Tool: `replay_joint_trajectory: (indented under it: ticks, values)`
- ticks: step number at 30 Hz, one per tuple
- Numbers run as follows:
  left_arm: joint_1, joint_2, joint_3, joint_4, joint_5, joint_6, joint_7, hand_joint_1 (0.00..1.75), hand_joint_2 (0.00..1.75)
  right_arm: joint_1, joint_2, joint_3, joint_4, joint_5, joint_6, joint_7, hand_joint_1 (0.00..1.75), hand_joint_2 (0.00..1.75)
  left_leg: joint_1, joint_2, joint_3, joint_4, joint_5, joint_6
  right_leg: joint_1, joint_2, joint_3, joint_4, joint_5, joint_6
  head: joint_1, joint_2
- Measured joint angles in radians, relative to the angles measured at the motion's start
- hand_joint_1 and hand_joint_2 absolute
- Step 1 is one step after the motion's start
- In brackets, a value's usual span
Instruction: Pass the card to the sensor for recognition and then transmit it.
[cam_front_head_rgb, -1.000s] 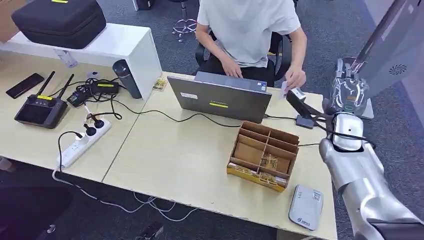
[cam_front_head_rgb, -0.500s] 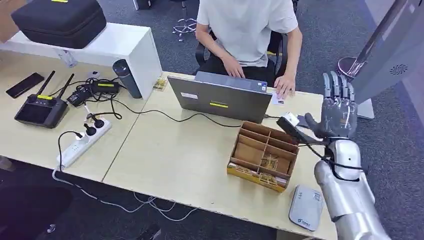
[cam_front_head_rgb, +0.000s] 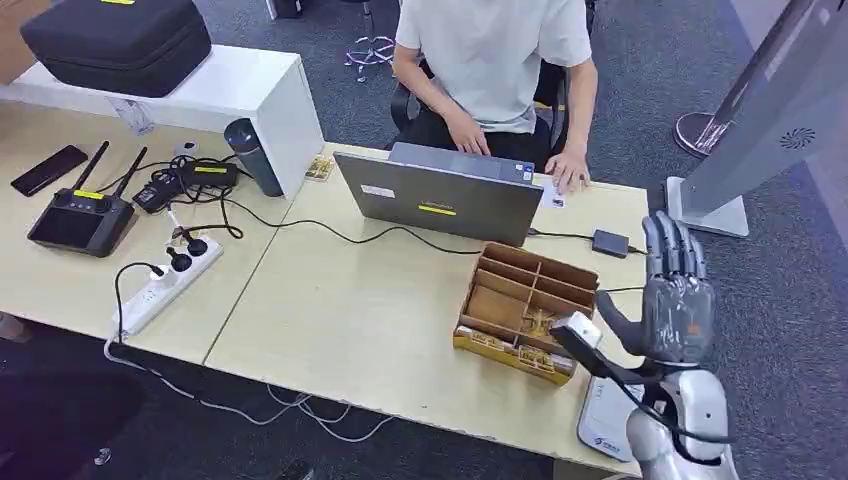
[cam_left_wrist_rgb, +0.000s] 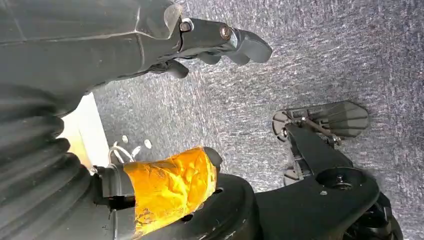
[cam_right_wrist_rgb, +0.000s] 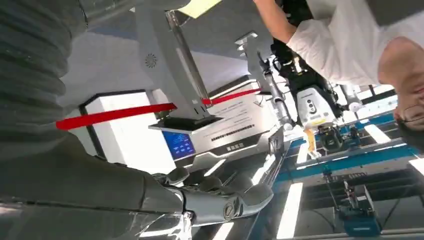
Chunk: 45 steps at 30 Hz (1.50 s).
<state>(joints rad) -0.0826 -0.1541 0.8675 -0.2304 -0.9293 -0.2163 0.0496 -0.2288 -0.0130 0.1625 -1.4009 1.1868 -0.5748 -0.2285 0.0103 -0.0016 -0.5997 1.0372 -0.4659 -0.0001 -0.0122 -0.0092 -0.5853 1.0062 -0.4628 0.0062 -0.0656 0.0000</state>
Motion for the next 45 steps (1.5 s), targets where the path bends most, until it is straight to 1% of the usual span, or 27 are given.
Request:
replay_joint_trajectory:
  ticks: [5, 8, 12, 16, 19, 23, 26, 33, 41, 45]
  values:
    - [0.002, -0.002, 0.016, 0.000, 0.010, -0.001, -0.002, 0.00, 1.75, 0.141, -0.011, 0.006, -0.148, 0.010, -0.033, -0.023, 0.00, 1.75, 0.000, 0.001, 0.000, 0.000, -0.001, -0.001, 0.000, 0.001, 0.000, 0.000, -0.001, -0.001, 0.000, 0.000]
    - [0.003, -0.004, 0.024, 0.000, 0.011, 0.002, -0.004, 0.00, 1.75, 0.194, -0.017, 0.012, -0.208, 0.010, -0.034, -0.035, 0.00, 1.75, 0.000, 0.001, 0.000, 0.000, -0.001, -0.001, 0.000, 0.001, 0.000, 0.000, -0.001, -0.001, 0.000, 0.000]
    - [0.003, -0.008, 0.033, 0.000, 0.011, 0.004, -0.004, 0.00, 1.75, 0.234, -0.018, 0.024, -0.240, 0.014, -0.029, -0.040, 0.00, 1.75, 0.000, 0.002, 0.000, 0.000, -0.001, -0.001, 0.000, 0.001, 0.000, 0.000, -0.001, -0.001, 0.000, 0.000]
    - [0.003, -0.008, 0.034, 0.000, 0.011, 0.004, -0.004, 0.00, 1.75, 0.248, -0.019, 0.033, -0.254, 0.014, -0.028, -0.040, 0.00, 1.75, 0.000, 0.002, 0.000, 0.000, -0.001, -0.001, 0.000, 0.001, 0.000, 0.000, -0.001, -0.001, 0.000, 0.000]
    - [0.003, -0.008, 0.034, 0.000, 0.011, 0.004, -0.004, 0.00, 1.75, 0.254, -0.019, 0.038, -0.255, 0.018, -0.015, -0.044, 0.00, 1.75, 0.000, 0.002, 0.000, 0.000, -0.001, -0.001, 0.000, 0.001, 0.000, 0.000, -0.001, -0.001, 0.000, 0.000]
    - [0.003, -0.009, 0.040, 0.000, 0.008, 0.004, -0.004, 0.00, 1.75, 0.254, -0.019, 0.065, -0.232, 0.026, 0.003, -0.047, 0.00, 1.75, 0.000, 0.002, 0.000, 0.000, -0.001, -0.001, 0.000, 0.001, 0.000, 0.000, -0.001, -0.001, 0.000, 0.000]
    - [0.003, -0.011, 0.041, 0.000, 0.005, 0.004, -0.004, 0.00, 1.75, 0.252, -0.018, 0.092, -0.182, 0.040, 0.008, -0.043, 0.00, 1.75, 0.000, 0.002, 0.000, 0.000, -0.001, -0.001, 0.000, 0.001, 0.000, 0.000, -0.001, -0.001, 0.000, 0.000]
    - [0.001, -0.018, 0.047, 0.000, -0.007, 0.004, -0.004, 0.00, 1.75, 0.237, 0.008, 0.160, -0.027, 0.103, -0.025, -0.003, 0.00, 1.75, 0.000, 0.002, 0.000, 0.000, -0.001, -0.001, 0.000, 0.001, 0.000, 0.000, -0.001, -0.001, 0.000, 0.000]
    - [0.001, -0.018, 0.048, 0.000, -0.007, 0.004, -0.003, 0.00, 1.75, 0.225, 0.018, 0.186, 0.041, 0.106, -0.029, -0.001, 0.00, 1.75, 0.000, 0.002, 0.000, 0.000, -0.001, -0.001, 0.000, 0.001, 0.000, 0.000, -0.001, -0.001, 0.000, 0.000]
    - [0.001, -0.018, 0.048, 0.000, -0.010, 0.004, -0.003, 0.00, 1.75, 0.215, 0.026, 0.193, 0.075, 0.124, -0.043, 0.016, 0.00, 1.75, 0.000, 0.002, 0.000, 0.000, -0.001, -0.001, 0.000, 0.001, 0.000, 0.000, -0.001, -0.001, 0.000, 0.000]
